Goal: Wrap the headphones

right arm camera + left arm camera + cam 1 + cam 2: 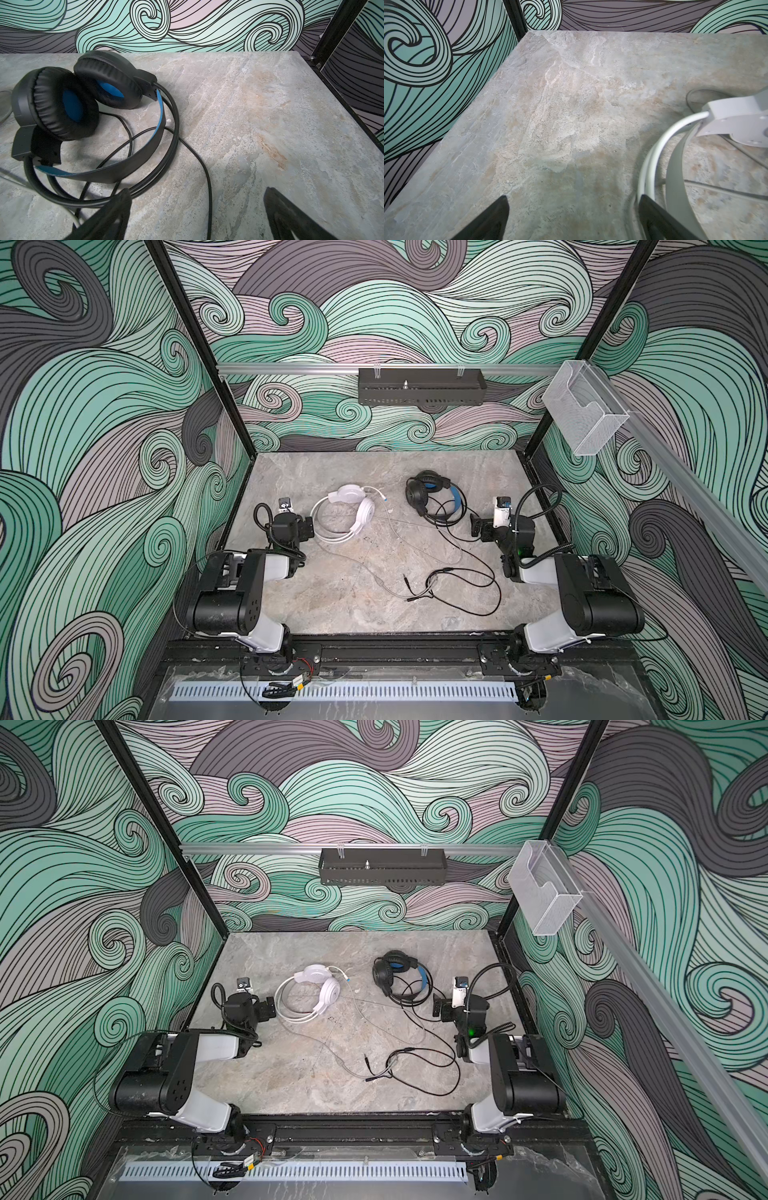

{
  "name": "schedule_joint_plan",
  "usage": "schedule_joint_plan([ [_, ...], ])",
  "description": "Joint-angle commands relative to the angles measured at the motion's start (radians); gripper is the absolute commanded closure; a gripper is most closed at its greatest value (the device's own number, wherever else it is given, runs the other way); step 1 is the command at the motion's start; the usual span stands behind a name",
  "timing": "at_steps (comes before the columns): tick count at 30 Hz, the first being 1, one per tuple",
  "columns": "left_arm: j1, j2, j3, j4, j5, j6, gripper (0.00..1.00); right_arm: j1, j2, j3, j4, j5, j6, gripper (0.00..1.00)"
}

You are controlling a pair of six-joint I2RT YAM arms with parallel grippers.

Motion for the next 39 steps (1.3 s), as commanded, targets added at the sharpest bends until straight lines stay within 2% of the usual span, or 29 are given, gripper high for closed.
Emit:
schedule_joint_plan([
  [1,0.008,-0.008,0.024,0.019,0.01,-0.009,0.01,-0.001,-0.002,0.014,-0.002,-0.008,-0.001,0.0],
  [3,0.008,-0.007,0.023,0.02,0.01,-0.008,0.01,0.0,-0.003,0.011,0.001,-0.007,-0.004,0.0],
  [5,0.008,-0.01,0.021,0.023,0.01,-0.009,0.02,0.011,-0.007,0.015,-0.011,0.098,0.022,0.0],
  [8,0.006,-0.04,0.037,-0.026,-0.018,-0.017,0.01,0.013,-0.039,0.037,-0.074,0.137,0.037,0.0],
  [11,0.008,-0.12,0.1,-0.227,-0.063,-0.033,0.01,0.021,-0.117,0.106,-0.272,0.172,0.04,0.01],
  [15,0.006,-0.281,0.129,-0.473,-0.079,-0.101,0.01,0.069,-0.185,0.244,-0.561,0.401,0.116,0.0],
  [16,0.006,-0.32,0.137,-0.525,-0.074,-0.114,0.01,0.073,-0.187,0.28,-0.625,0.418,0.145,0.0],
  [19,0.006,-0.399,0.202,-0.735,-0.058,-0.175,0.02,0.082,-0.162,0.437,-0.868,0.397,0.247,0.0],
  [21,0.005,-0.435,0.266,-0.904,-0.006,-0.239,0.01,0.116,-0.107,0.541,-0.997,0.369,0.281,0.0],
  [25,0.002,-0.486,0.337,-1.072,0.087,-0.375,0.01,0.213,-0.008,0.7,-1.179,0.394,0.32,0.01],
  [28,-0.001,-0.506,0.402,-1.165,0.198,-0.441,0.01,0.262,0.055,0.81,-1.281,0.356,0.327,0.0],
  [32,-0.028,-0.458,0.519,-1.304,0.299,-0.481,0.01,0.33,0.057,0.881,-1.321,0.34,0.332,0.0],
  [39,-0.059,-0.237,0.651,-1.5,0.369,-0.585,0.01,0.466,0.036,0.99,-1.458,0.364,0.264,0.0],
])
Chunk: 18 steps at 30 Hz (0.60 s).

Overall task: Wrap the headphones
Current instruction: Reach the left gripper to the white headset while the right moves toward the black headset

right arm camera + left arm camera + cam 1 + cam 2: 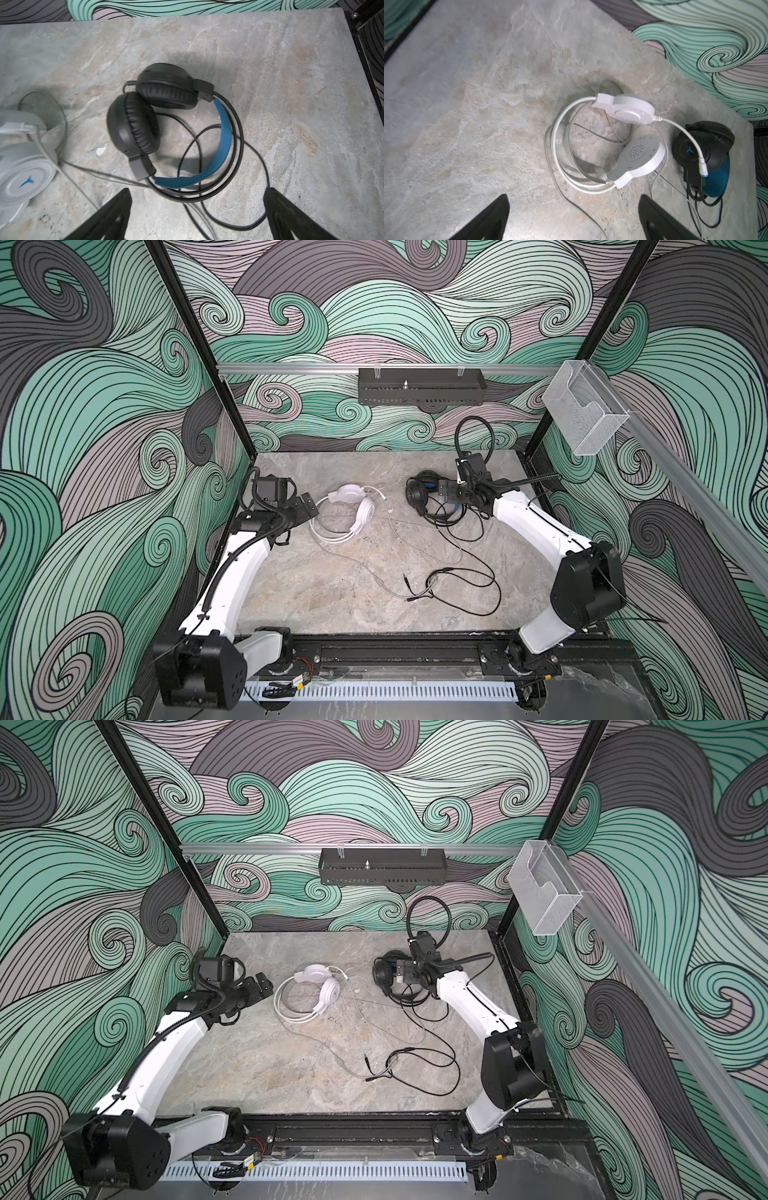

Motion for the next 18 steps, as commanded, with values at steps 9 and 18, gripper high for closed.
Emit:
schedule_joint_plan([
  [9,-0.047,0.32,0.061,-0.077,0.013,-0.161,0.1,0.159,-0.129,0.022,-0.171,0.003,-0.141,0.01],
  [18,-0.089,0.577,0.216,-0.076,-0.03,-0.188,0.19,0.212,-0.14,0.038,-0.172,0.005,-0.201,0.0],
])
